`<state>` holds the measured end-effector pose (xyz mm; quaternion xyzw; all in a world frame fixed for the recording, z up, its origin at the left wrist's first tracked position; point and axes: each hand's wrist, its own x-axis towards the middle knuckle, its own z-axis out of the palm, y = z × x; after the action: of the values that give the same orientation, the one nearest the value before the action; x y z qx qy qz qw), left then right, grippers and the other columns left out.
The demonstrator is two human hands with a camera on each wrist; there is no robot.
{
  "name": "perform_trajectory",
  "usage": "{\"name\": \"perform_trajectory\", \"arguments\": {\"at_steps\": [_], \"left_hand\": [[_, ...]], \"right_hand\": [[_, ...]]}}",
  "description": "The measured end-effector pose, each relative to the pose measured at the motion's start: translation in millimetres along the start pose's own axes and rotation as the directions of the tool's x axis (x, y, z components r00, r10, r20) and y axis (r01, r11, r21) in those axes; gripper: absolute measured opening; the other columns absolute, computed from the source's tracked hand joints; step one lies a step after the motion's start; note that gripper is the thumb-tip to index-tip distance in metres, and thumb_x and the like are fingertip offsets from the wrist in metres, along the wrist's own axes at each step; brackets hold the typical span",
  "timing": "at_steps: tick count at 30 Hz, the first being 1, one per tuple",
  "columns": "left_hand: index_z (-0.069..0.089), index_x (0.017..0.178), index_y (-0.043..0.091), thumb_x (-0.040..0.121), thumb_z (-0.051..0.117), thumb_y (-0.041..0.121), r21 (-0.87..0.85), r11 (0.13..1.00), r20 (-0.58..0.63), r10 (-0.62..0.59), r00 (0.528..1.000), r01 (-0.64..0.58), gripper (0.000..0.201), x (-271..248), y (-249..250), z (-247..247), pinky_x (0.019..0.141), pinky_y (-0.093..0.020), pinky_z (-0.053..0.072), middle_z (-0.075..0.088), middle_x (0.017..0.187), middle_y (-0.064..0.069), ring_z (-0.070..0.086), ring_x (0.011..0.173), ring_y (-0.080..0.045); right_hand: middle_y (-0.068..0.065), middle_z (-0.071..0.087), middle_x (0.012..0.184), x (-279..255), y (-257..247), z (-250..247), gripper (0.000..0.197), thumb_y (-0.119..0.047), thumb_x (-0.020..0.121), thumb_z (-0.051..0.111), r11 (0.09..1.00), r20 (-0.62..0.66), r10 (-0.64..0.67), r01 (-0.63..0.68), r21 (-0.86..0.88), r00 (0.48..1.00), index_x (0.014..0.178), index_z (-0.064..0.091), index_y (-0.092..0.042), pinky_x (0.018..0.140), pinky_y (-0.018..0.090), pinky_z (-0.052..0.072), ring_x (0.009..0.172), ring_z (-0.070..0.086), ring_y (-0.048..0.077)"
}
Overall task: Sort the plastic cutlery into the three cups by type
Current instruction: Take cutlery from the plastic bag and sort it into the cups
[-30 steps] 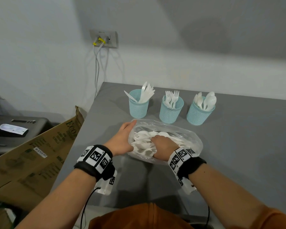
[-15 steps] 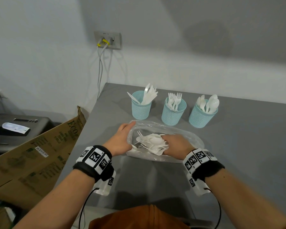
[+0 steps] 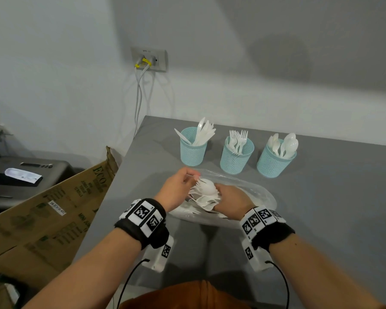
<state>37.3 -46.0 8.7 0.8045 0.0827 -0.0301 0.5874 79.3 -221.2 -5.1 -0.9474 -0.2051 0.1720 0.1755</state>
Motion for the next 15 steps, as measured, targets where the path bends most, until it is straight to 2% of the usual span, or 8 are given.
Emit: {"name": "perform_trajectory", "arguments": {"at_steps": [3,5,7,8,10,12,13,15], "left_hand": [[0.057,0.103,0.026,0.098,0.046,0.028,0.002,1.0,-0.009,0.004,1.0,-0.004,0.013,-1.2,7.8,4.5,0.089,-0.045,0.052,0.065,0.111,-0.008,0.064,0.096,-0.023],[0.055,0.11,0.023,0.1,0.042,0.023,-0.069,0.996,-0.039,0.046,0.998,-0.048,0.016,-2.0,11.9,3.5,0.081,-0.041,0.055,0.064,0.112,-0.006,0.063,0.087,-0.018],[0.049,0.116,0.019,0.102,0.035,0.013,-0.227,0.972,-0.07,0.042,0.997,-0.057,0.02,-3.0,14.1,1.2,0.07,-0.03,0.057,0.06,0.114,0.001,0.06,0.079,-0.012],[0.045,0.118,0.018,0.102,0.032,0.006,-0.315,0.949,-0.077,0.01,0.997,-0.034,0.024,-3.2,14.4,-0.4,0.068,-0.027,0.057,0.056,0.116,0.002,0.059,0.081,-0.012],[0.041,0.12,0.018,0.096,0.031,-0.008,-0.392,0.92,-0.067,-0.053,0.996,0.022,0.036,-2.2,10.7,-2.2,0.072,-0.031,0.056,0.05,0.119,-0.002,0.059,0.088,-0.014],[0.042,0.123,0.013,0.088,0.04,-0.015,-0.269,0.961,0.009,-0.061,0.998,0.061,0.044,-2.5,5.2,-0.4,0.078,-0.033,0.053,0.05,0.123,-0.004,0.06,0.094,-0.013],[0.043,0.128,0.01,0.084,0.049,-0.013,-0.143,0.988,0.082,-0.046,0.996,0.057,0.049,-3.0,4.4,1.5,0.082,-0.033,0.052,0.052,0.125,-0.004,0.059,0.098,-0.013],[0.045,0.131,0.013,0.077,0.067,0.0,0.065,0.998,0.212,0.0,0.977,-0.014,0.06,-4.9,6.9,7.4,0.094,-0.029,0.048,0.057,0.125,-0.002,0.056,0.11,-0.012]], "right_hand": [[-0.001,0.071,0.105,2.5,-3.3,3.5,0.047,-0.044,0.074,0.069,0.998,-0.016,-0.006,0.007,0.062,1.0,0.117,0.058,-0.028,0.084,0.035,0.052,0.096,0.066,0.022],[-0.001,0.071,0.104,2.6,-4.4,0.1,0.042,-0.035,0.075,0.072,0.987,-0.032,0.0,0.005,0.163,0.999,0.114,0.061,-0.024,0.085,0.034,0.052,0.095,0.066,0.021],[-0.002,0.07,0.103,3.5,-5.3,-7.2,0.038,-0.02,0.078,0.07,0.967,-0.066,-0.015,0.031,0.254,0.998,0.115,0.062,-0.016,0.085,0.03,0.049,0.095,0.064,0.019],[-0.002,0.067,0.102,3.5,-7.1,-12.4,0.036,-0.014,0.08,0.068,0.957,-0.091,-0.029,0.054,0.284,0.995,0.115,0.061,-0.012,0.084,0.028,0.046,0.093,0.062,0.017],[0.0,0.064,0.095,5.6,-12.6,-22.6,0.03,-0.01,0.081,0.065,0.937,-0.165,-0.026,0.082,0.339,0.986,0.11,0.062,-0.006,0.08,0.026,0.042,0.086,0.058,0.016],[-0.002,0.066,0.091,7.5,-21.3,-31.3,0.023,-0.018,0.084,0.066,0.895,-0.249,0.015,0.098,0.435,0.968,0.104,0.064,-0.006,0.077,0.024,0.042,0.082,0.059,0.013],[-0.002,0.069,0.092,7.4,-27.9,-34.3,0.023,-0.023,0.086,0.066,0.859,-0.274,0.034,0.112,0.499,0.961,0.103,0.066,-0.008,0.076,0.024,0.044,0.083,0.061,0.012],[-0.001,0.072,0.094,5.3,-43.1,-37.6,0.022,-0.028,0.087,0.067,0.771,-0.297,0.038,0.161,0.616,0.954,0.103,0.067,-0.012,0.077,0.022,0.049,0.086,0.065,0.01]]}}
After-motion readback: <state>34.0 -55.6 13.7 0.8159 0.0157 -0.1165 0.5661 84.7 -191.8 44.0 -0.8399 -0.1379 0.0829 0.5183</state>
